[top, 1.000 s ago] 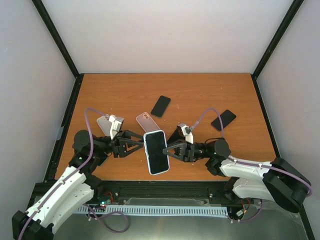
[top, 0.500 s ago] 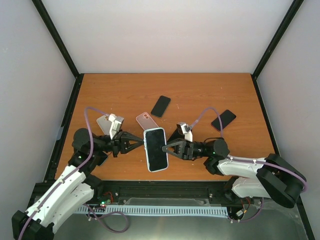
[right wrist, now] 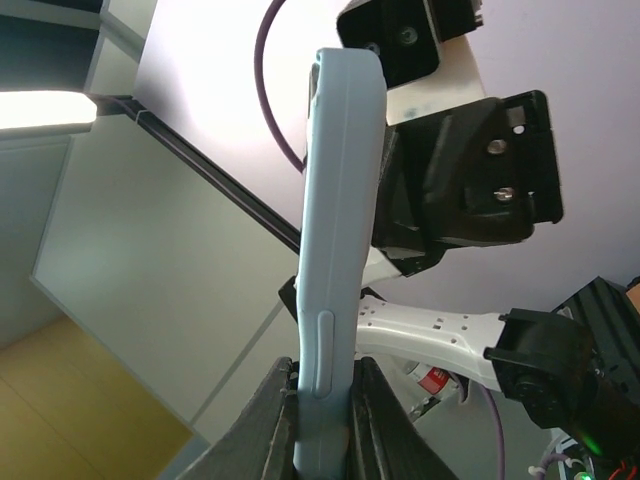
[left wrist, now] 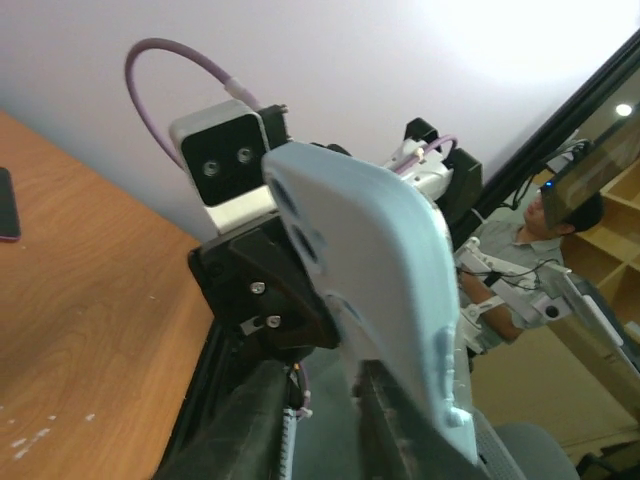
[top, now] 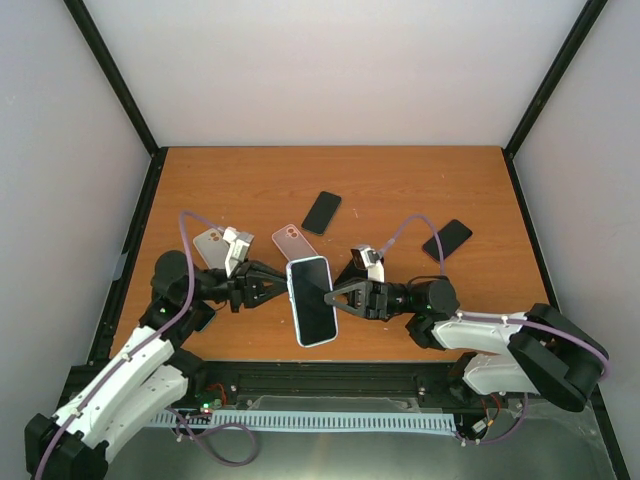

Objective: Put the phone into the phone case

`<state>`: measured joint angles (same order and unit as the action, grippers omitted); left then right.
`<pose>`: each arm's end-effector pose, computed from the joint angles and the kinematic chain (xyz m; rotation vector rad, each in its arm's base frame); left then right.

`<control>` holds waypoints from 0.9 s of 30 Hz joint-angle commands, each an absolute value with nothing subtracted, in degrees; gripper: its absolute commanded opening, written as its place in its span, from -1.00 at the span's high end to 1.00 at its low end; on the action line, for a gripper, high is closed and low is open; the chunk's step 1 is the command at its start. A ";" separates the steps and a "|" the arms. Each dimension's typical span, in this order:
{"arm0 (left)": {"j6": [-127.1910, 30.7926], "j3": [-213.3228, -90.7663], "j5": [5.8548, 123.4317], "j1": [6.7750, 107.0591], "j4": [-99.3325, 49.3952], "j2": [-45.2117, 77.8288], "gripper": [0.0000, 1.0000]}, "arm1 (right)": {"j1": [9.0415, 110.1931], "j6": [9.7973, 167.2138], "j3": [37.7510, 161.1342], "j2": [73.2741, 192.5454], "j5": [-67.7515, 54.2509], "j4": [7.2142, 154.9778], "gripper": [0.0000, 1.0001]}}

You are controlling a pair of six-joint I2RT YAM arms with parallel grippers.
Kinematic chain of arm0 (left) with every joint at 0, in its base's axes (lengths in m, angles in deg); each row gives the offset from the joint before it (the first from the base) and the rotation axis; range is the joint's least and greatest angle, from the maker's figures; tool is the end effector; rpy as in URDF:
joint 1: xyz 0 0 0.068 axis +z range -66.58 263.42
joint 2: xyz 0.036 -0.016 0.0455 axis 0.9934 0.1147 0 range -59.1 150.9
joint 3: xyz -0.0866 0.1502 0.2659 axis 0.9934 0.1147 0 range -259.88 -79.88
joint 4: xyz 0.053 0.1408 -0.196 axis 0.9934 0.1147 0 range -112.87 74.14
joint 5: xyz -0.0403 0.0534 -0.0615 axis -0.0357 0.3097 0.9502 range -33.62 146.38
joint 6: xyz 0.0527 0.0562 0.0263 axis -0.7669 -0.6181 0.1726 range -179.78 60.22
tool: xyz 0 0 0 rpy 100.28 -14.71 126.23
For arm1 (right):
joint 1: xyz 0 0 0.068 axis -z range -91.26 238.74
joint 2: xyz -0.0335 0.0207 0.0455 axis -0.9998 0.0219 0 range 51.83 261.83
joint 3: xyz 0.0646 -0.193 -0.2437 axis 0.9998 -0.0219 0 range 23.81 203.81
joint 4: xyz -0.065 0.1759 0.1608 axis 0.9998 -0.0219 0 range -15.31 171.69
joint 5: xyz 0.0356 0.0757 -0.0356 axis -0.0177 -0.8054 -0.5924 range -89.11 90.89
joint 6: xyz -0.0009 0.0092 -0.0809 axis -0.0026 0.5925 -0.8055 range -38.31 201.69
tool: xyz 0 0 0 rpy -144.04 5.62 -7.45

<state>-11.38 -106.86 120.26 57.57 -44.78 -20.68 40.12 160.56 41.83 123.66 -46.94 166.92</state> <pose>0.0781 -0.1083 0.3385 0.7708 1.6112 -1.7472 0.1001 0.1928 0.3214 -0.6368 1.4850 2.2749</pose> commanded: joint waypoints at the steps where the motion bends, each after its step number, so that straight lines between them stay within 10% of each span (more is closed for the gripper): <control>1: -12.92 -108.99 118.46 57.40 -41.41 -21.23 0.43 | 39.79 158.85 42.79 121.48 -46.12 173.50 0.94; 5: -8.13 -107.46 120.54 57.36 -47.88 -23.31 0.01 | 39.79 155.18 42.68 119.84 -45.48 166.91 0.94; 15: -8.66 -108.58 121.86 57.23 -47.15 -22.41 -0.08 | 39.79 153.40 44.78 120.02 -45.27 162.46 0.94; 27: -11.84 -109.70 121.15 57.15 -45.29 -19.69 0.94 | 39.83 154.70 46.11 121.64 -47.32 164.70 0.95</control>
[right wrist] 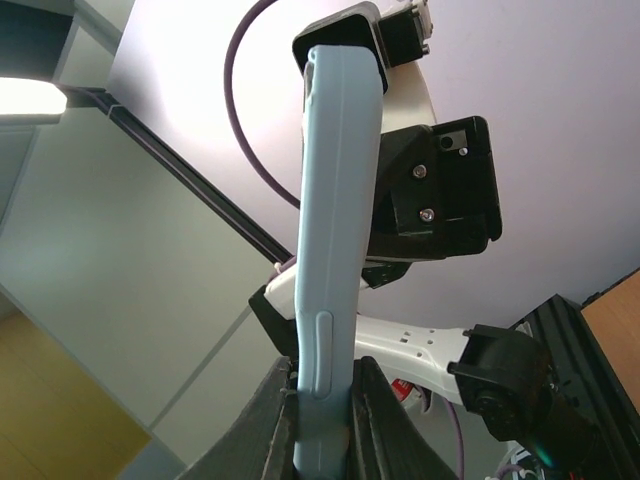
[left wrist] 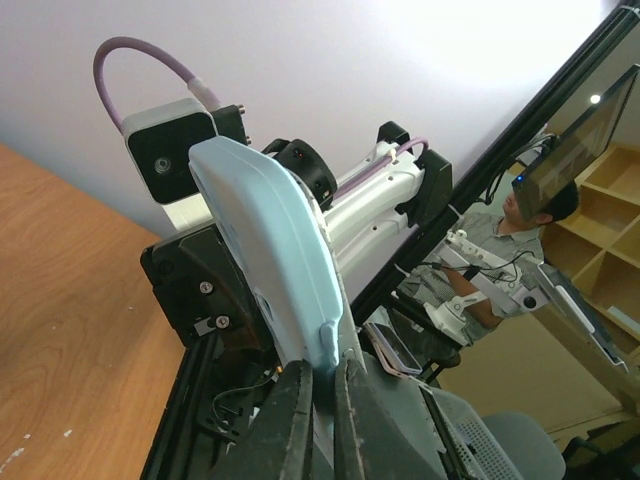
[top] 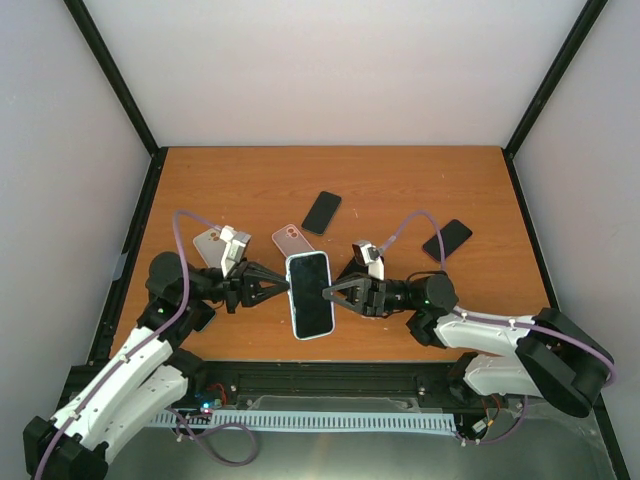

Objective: Put the phone into the phone case

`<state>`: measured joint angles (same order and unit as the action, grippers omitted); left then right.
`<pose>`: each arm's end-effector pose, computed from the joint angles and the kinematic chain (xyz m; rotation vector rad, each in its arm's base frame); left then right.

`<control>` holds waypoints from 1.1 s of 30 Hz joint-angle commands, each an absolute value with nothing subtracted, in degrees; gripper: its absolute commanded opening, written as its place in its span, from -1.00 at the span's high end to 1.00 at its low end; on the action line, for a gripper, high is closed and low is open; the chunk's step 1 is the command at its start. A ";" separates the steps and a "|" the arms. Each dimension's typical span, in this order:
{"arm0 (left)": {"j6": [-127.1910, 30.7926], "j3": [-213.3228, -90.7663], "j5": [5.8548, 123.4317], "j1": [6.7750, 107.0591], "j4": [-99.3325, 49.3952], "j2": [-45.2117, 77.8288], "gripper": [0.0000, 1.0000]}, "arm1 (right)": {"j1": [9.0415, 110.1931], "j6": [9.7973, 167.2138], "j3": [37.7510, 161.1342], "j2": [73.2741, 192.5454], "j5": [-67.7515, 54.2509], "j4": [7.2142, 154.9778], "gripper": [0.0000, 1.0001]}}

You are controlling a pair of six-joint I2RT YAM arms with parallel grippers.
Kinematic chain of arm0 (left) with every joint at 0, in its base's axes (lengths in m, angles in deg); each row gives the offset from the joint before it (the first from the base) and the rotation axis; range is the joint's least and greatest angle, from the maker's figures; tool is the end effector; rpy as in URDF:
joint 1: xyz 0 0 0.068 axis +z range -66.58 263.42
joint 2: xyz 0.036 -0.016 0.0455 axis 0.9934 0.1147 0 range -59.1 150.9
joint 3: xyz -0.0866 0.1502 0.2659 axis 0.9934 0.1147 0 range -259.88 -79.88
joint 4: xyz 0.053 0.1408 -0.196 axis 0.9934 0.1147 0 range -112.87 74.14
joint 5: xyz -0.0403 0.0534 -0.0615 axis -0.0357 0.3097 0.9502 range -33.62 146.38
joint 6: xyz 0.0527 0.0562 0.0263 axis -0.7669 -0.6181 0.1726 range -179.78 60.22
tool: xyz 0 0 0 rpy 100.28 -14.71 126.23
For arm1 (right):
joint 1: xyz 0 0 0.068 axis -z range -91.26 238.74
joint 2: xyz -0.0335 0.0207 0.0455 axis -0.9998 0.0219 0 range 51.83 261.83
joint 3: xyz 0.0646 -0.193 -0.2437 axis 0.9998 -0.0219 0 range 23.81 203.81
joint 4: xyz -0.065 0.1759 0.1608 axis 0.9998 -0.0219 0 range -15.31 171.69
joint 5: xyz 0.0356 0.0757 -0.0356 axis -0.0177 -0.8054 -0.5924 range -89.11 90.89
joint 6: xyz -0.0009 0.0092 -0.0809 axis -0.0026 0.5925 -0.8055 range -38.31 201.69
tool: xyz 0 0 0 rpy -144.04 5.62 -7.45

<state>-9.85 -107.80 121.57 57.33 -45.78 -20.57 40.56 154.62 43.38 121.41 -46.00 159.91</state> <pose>0.0756 -0.1084 0.3453 0.7963 1.5954 -1.7712 0.1036 0.1932 0.3244 -0.6471 1.4836 2.1865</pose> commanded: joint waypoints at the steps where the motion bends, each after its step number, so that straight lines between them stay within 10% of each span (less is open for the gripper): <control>1: -12.46 -109.82 121.11 57.14 -44.69 -19.69 0.98 | 39.77 154.78 45.89 121.74 -47.38 165.19 0.94; 33: -24.20 -105.34 106.23 57.48 -22.93 -19.27 0.82 | 38.47 154.35 44.53 114.22 -43.74 166.04 0.94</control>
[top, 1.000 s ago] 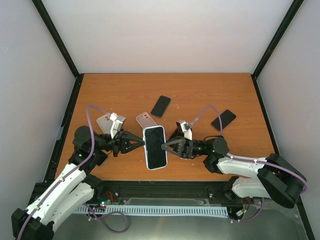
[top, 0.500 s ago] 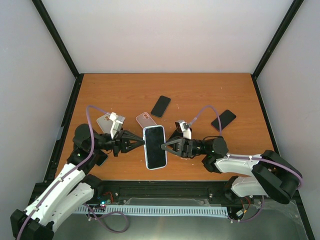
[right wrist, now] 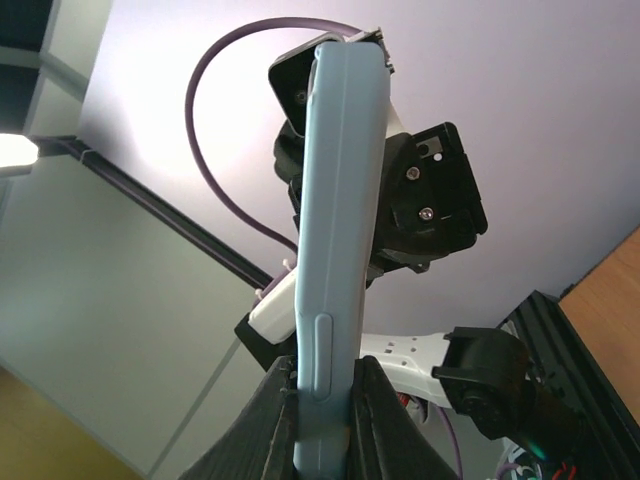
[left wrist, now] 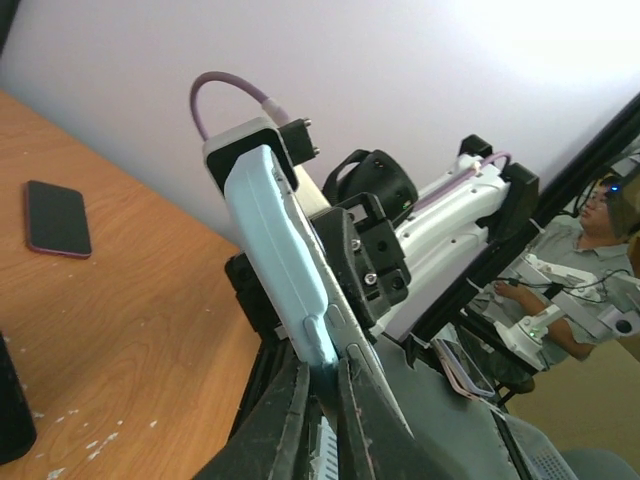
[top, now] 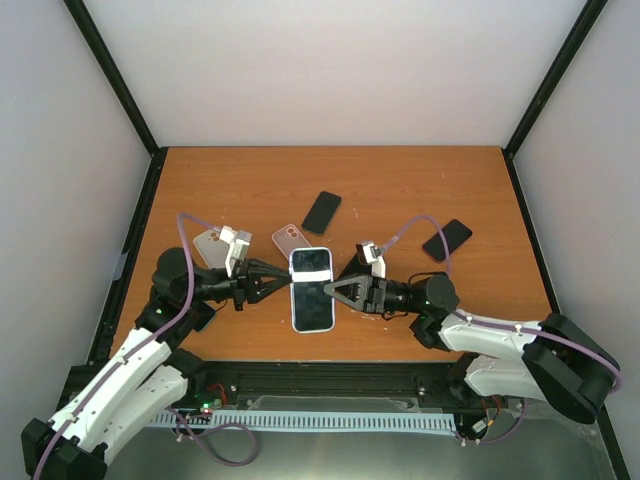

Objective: Put the phone into the phone case

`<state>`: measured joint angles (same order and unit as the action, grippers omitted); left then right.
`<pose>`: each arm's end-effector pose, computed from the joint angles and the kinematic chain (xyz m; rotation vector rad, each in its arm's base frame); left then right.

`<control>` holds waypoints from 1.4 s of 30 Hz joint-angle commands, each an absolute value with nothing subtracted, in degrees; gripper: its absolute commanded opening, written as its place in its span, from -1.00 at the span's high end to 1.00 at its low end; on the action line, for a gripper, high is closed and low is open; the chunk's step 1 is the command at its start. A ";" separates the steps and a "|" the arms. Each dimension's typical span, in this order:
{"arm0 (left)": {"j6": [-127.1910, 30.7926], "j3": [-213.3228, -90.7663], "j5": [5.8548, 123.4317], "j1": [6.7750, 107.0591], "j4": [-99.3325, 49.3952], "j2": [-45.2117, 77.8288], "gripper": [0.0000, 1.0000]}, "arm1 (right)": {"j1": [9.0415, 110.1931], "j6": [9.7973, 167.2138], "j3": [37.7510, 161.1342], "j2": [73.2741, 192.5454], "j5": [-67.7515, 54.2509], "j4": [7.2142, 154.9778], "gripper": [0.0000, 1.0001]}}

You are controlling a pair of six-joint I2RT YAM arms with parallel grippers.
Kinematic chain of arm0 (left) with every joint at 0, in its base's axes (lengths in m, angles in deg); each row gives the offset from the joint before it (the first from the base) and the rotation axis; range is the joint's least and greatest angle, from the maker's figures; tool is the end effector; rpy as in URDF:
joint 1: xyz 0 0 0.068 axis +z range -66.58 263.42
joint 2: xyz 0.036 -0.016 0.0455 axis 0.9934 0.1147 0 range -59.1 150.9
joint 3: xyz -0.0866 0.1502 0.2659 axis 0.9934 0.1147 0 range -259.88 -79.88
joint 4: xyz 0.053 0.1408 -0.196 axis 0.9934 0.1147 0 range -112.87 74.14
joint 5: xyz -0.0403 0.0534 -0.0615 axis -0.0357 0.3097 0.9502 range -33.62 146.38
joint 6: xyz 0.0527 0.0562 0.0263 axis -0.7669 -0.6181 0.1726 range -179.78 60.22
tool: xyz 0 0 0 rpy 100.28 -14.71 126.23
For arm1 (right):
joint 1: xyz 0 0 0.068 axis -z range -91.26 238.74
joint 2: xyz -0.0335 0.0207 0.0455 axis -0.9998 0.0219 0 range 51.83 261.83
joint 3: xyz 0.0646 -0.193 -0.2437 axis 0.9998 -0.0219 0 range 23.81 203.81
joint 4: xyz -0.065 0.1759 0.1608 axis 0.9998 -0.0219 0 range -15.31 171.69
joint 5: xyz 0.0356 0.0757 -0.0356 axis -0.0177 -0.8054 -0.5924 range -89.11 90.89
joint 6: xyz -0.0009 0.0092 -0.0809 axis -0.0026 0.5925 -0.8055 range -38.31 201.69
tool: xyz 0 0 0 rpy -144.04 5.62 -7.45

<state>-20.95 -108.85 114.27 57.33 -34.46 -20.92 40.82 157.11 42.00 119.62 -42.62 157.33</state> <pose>0.0851 -0.1083 0.3322 0.7239 1.6573 -1.6076 0.1044 0.1883 0.3195 -0.5268 1.5437 2.1977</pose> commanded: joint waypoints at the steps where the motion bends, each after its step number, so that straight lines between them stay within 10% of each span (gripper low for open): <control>1: -24.12 -105.16 105.72 57.55 -22.40 -19.36 0.79 | 38.47 154.03 44.53 113.82 -43.54 165.39 0.94; 35: -19.75 -107.31 97.24 59.99 -15.66 -16.28 0.23 | 41.19 151.35 40.51 108.95 -38.74 159.05 0.95; 42: -15.79 -110.36 109.26 60.04 -24.39 -18.55 -0.22 | 41.20 147.19 41.30 110.61 -39.43 151.88 0.95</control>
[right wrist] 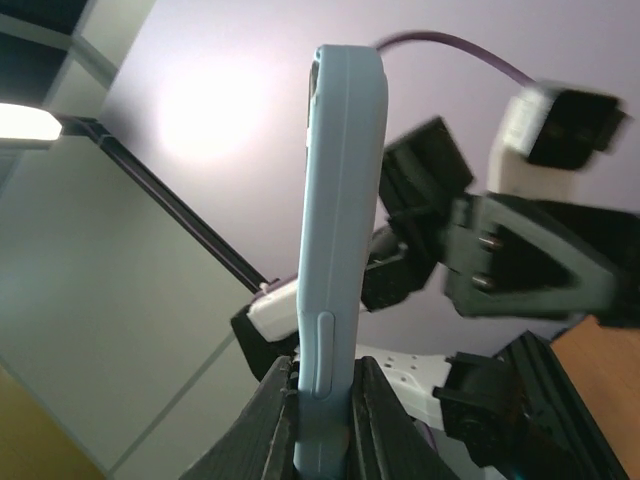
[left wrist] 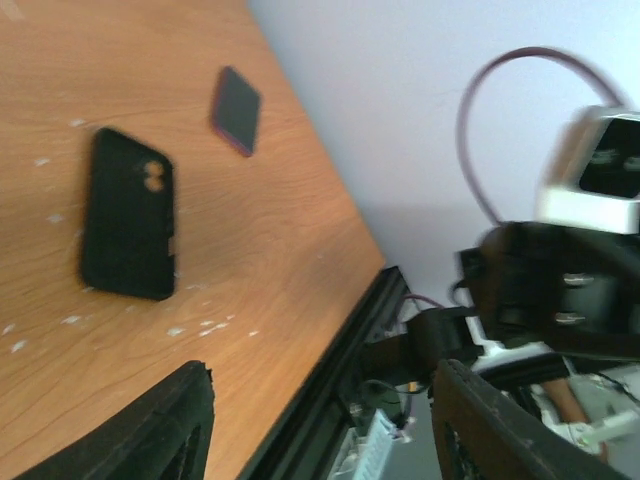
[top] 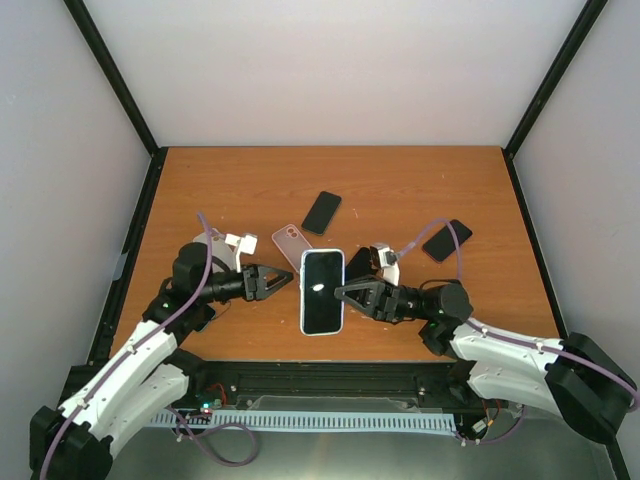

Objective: Put the phone into the phone case

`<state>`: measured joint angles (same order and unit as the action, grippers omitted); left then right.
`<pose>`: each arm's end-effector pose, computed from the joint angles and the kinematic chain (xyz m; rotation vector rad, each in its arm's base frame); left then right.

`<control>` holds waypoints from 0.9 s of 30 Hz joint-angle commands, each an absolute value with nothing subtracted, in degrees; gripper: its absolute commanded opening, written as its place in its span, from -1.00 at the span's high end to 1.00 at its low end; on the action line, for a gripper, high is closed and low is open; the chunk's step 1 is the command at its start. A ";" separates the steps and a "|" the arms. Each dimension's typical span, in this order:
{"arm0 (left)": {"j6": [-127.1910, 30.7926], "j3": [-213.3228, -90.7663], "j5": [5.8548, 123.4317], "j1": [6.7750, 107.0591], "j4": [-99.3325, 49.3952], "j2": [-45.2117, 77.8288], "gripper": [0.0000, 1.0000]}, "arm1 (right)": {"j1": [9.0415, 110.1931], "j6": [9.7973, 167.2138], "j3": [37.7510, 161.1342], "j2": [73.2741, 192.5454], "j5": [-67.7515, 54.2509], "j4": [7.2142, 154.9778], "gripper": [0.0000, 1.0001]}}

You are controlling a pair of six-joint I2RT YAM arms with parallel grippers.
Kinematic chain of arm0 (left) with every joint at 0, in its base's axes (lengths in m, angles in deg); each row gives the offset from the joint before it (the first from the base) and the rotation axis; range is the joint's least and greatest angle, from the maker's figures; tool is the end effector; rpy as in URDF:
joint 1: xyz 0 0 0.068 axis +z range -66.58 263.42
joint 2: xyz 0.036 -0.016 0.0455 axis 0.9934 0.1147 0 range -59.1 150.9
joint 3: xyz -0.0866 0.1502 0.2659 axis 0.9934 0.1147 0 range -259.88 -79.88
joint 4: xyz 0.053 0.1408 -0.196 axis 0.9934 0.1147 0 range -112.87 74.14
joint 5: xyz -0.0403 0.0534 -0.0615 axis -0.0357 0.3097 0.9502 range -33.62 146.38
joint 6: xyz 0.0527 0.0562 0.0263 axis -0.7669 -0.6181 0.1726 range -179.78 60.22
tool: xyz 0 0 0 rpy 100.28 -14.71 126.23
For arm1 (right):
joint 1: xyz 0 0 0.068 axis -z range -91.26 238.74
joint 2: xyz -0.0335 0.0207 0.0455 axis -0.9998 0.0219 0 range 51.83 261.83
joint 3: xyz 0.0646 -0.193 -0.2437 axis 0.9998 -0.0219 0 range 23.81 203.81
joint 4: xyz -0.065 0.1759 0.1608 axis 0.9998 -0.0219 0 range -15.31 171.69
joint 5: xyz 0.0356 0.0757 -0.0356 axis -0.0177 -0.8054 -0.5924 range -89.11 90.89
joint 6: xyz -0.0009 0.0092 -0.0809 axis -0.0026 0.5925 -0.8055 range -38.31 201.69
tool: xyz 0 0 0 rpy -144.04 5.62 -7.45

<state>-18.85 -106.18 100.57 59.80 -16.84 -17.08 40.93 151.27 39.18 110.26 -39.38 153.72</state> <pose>0.1111 -0.1023 0.2704 0.2507 2.1254 -1.4550 0.0858 0.1627 0.3266 -0.5422 1.4120 2.1062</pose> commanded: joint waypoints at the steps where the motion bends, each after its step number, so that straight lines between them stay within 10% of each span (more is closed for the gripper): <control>1: -14.42 -110.25 111.34 60.04 -27.10 -18.64 -0.30 | 41.20 146.43 41.18 110.93 -39.37 151.05 0.95; 16: -8.50 -111.71 118.25 59.97 -40.87 -16.82 -0.54 | 41.20 142.17 43.03 114.14 -40.68 143.69 0.94; 24: -18.15 -118.37 110.79 59.97 -24.11 -11.12 0.94 | 41.20 138.47 45.34 112.21 -40.58 134.74 0.94; 27: -21.30 -120.71 108.24 59.95 -19.16 -9.00 0.99 | 41.20 136.85 46.33 110.75 -39.19 129.58 0.95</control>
<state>-14.15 -116.28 113.09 59.91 -27.23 -11.07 41.52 139.73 43.01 113.41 -39.45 134.27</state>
